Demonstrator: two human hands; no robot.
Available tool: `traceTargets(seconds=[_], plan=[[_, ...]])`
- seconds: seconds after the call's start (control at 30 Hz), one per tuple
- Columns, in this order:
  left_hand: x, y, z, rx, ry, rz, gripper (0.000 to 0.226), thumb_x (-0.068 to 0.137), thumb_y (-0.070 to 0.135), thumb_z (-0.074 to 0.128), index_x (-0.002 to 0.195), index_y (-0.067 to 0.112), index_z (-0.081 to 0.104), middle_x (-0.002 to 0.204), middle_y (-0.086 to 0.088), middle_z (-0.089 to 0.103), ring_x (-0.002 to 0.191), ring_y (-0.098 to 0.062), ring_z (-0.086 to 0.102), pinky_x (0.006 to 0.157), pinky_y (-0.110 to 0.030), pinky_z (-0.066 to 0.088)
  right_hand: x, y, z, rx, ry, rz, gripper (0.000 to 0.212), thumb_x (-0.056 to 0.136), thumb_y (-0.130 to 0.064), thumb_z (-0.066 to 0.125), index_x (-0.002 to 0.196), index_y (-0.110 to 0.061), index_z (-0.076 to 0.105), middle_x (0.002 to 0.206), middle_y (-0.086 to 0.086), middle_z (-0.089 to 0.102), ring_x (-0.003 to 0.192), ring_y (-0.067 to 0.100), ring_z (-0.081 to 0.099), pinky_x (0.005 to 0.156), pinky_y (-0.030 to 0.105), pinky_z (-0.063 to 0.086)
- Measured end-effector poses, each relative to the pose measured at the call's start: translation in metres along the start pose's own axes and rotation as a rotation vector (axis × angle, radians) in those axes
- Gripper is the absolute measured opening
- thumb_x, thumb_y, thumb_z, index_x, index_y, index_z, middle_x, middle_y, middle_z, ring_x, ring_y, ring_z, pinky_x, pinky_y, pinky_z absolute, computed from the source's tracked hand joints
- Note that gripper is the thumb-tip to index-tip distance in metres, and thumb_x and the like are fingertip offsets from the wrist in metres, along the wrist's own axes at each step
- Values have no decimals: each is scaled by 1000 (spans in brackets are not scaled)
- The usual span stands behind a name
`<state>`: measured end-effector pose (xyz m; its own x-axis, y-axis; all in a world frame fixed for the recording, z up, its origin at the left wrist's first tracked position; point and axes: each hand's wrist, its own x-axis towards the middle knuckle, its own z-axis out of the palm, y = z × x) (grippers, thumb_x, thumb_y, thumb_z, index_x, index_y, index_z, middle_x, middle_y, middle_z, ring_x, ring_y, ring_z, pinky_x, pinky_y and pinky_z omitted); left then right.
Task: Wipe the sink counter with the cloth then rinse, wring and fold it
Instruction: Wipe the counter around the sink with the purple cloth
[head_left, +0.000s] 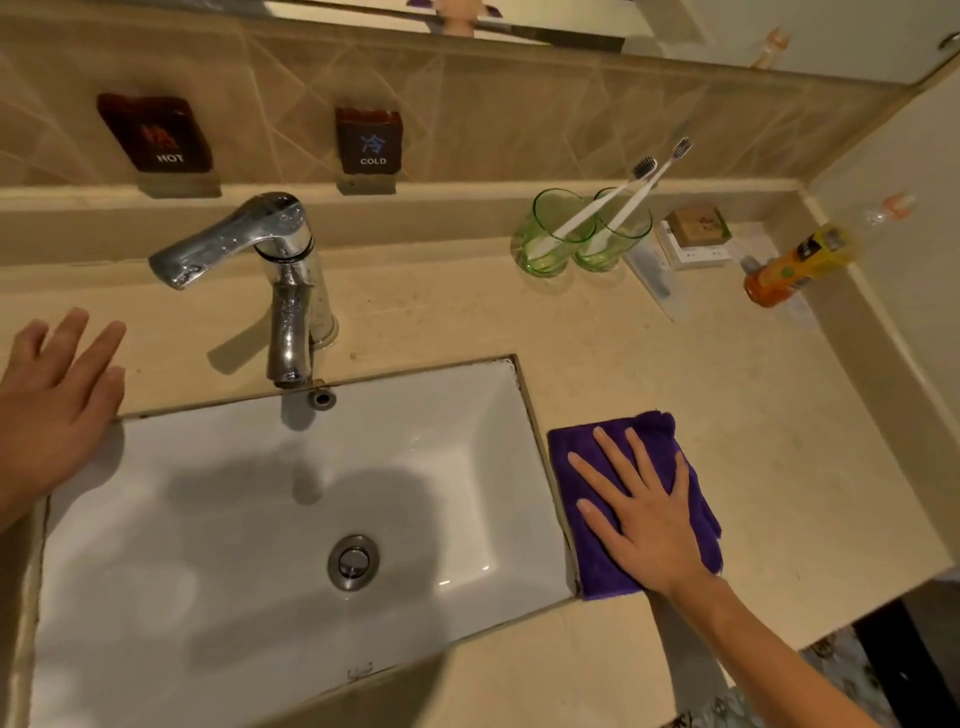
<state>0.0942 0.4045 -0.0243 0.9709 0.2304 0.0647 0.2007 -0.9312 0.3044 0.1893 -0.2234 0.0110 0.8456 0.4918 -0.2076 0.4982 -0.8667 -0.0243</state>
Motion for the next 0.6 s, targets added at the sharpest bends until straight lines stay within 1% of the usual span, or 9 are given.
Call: traceTargets(seconds=[0.03, 0.07, 0.13, 0.17, 0.2, 0.3, 0.37, 0.43, 0.6], plan=[[-5, -5, 5, 6, -49, -42, 63, 106, 42, 25, 155, 5, 35, 159, -21, 21, 156, -11, -14, 111, -5, -21, 2, -1, -1, 1, -8, 15, 53, 101, -64, 17, 153, -54, 17, 168, -14, 9, 156, 21, 0, 115, 72, 2], [-6, -4, 8, 6, -100, -92, 58, 108, 42, 26, 159, 15, 30, 164, -16, 18, 158, -16, -8, 117, -11, -19, 3, -2, -1, 0, -16, 25, 53, 101, -65, 16, 153, -54, 16, 167, -15, 8, 156, 21, -1, 116, 71, 2], [-5, -25, 26, 57, -150, -209, 60, 104, 56, 21, 159, 34, 25, 171, -2, 14, 158, -21, 4, 129, -40, -4, 4, -1, -2, -1, -24, 34, 53, 101, -66, 16, 153, -55, 15, 167, -15, 8, 156, 20, -3, 116, 71, 1], [-5, -40, 37, 93, -145, -235, 61, 101, 60, 17, 159, 41, 23, 171, 4, 11, 158, -22, 8, 128, -51, 4, 5, -1, -2, 2, -25, 32, 54, 101, -65, 16, 153, -54, 16, 167, -15, 9, 156, 20, -2, 116, 71, 1], [-1, -47, 38, 98, -131, -239, 61, 100, 61, 16, 158, 45, 21, 171, 9, 8, 158, -20, 9, 126, -56, 8, 5, -1, -2, 3, -23, 30, 54, 101, -65, 17, 153, -54, 17, 167, -14, 10, 156, 21, -1, 116, 71, 2], [-2, -10, 15, 25, -40, -235, 58, 100, 62, 18, 157, 52, 18, 168, 21, 5, 156, -22, 10, 126, -53, 7, 5, 0, 0, -5, -9, 23, 54, 101, -63, 20, 154, -52, 20, 167, -11, 13, 156, 23, 2, 116, 71, 4], [-7, 9, 2, -9, -40, -256, 57, 100, 61, 18, 156, 50, 21, 169, 14, 15, 153, -26, 14, 124, -52, 7, 5, 1, 1, -10, -11, 17, 54, 101, -63, 21, 154, -51, 21, 167, -10, 15, 156, 23, 4, 116, 71, 5], [-9, 20, -4, 11, -64, -275, 58, 99, 60, 16, 155, 47, 25, 169, 8, 20, 154, -26, 14, 120, -45, 4, 5, 1, 0, -16, -17, 15, 54, 101, -62, 20, 154, -51, 21, 167, -10, 15, 156, 24, 4, 115, 72, 6], [-13, 21, -5, 59, -69, -280, 63, 99, 65, 7, 156, 46, 24, 170, 8, 18, 157, -23, 12, 115, -34, -4, 6, -2, -1, -12, -39, 20, 54, 101, -63, 20, 153, -53, 17, 167, -11, 15, 156, 22, 3, 115, 72, 5]])
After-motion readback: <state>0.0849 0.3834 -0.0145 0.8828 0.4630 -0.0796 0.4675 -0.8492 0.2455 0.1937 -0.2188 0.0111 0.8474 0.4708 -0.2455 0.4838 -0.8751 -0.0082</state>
